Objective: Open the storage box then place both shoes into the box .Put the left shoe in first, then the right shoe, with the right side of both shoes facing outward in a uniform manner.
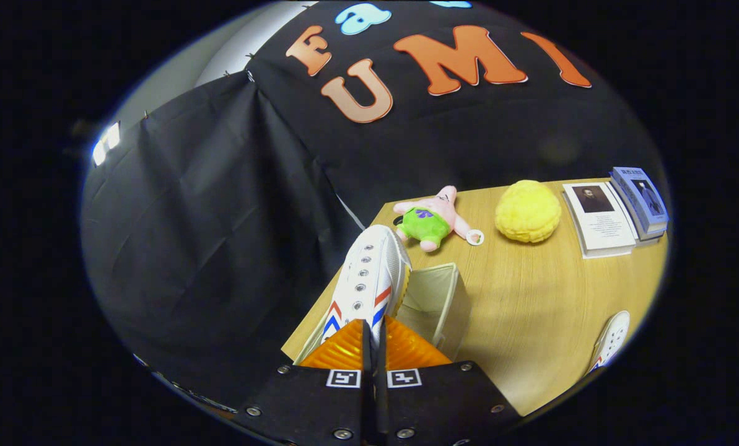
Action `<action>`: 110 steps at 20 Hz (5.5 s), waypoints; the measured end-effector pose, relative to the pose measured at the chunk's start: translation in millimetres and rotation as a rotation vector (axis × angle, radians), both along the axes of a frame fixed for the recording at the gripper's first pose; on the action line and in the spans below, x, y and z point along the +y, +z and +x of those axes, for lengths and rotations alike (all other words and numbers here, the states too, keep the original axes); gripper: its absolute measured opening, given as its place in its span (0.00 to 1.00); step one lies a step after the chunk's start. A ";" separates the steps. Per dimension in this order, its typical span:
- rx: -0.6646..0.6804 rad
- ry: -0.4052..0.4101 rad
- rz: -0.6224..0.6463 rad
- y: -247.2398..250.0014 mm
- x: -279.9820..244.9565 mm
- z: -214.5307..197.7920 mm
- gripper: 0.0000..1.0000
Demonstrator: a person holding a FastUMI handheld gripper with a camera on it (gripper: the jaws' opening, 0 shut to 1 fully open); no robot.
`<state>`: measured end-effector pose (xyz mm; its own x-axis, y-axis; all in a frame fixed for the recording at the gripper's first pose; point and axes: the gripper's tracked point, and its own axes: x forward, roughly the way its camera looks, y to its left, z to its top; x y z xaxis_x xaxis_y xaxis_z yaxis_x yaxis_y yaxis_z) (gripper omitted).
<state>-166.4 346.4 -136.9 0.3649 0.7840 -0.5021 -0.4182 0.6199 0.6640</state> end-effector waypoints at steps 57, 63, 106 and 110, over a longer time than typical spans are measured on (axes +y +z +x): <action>0.424 -0.364 -0.364 -276.4 -343.3 -61.9 0.53; 0.532 -0.499 -0.268 -274.1 -342.2 -61.9 0.18; 0.201 0.064 -0.120 -46.4 28.4 -6.9 0.41; 0.066 0.001 -0.096 -16.8 8.9 30.3 0.70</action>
<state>-136.1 355.4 -153.7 0.3274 0.7318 -0.5977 -0.3760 0.6812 0.6281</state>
